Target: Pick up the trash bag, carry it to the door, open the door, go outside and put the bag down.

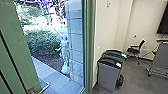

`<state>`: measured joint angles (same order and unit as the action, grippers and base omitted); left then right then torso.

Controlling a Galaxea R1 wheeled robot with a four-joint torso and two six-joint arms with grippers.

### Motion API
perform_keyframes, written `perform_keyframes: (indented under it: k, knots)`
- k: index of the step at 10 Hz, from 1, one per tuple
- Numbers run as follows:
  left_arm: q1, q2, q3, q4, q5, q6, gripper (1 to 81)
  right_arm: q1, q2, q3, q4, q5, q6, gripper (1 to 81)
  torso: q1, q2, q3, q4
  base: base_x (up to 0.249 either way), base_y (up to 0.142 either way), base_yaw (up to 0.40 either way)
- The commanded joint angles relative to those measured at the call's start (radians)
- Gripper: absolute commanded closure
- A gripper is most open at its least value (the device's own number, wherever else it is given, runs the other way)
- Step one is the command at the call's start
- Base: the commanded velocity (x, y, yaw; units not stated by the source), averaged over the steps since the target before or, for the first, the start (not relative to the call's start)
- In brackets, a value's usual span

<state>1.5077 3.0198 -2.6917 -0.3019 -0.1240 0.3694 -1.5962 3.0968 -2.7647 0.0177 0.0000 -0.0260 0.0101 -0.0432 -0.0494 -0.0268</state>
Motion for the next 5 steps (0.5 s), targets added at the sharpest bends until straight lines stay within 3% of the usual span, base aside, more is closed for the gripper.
perform_keyframes:
  k: [1, 5]
  knots:
    - [-0.051, 0.002, 0.004, 0.012, 0.057, 0.005, 81.1, 0.034, 0.013, 0.01, -0.012, -0.061, -0.006, 1.0, 0.0, 0.0, 0.0, 0.0, 0.112, 0.0, 0.0]
    - [-0.051, 0.002, 0.004, 0.012, 0.057, 0.005, 81.1, 0.034, 0.013, 0.01, -0.012, -0.061, -0.006, 1.0, 0.0, 0.0, 0.0, 0.0, 0.086, 0.0, 0.0]
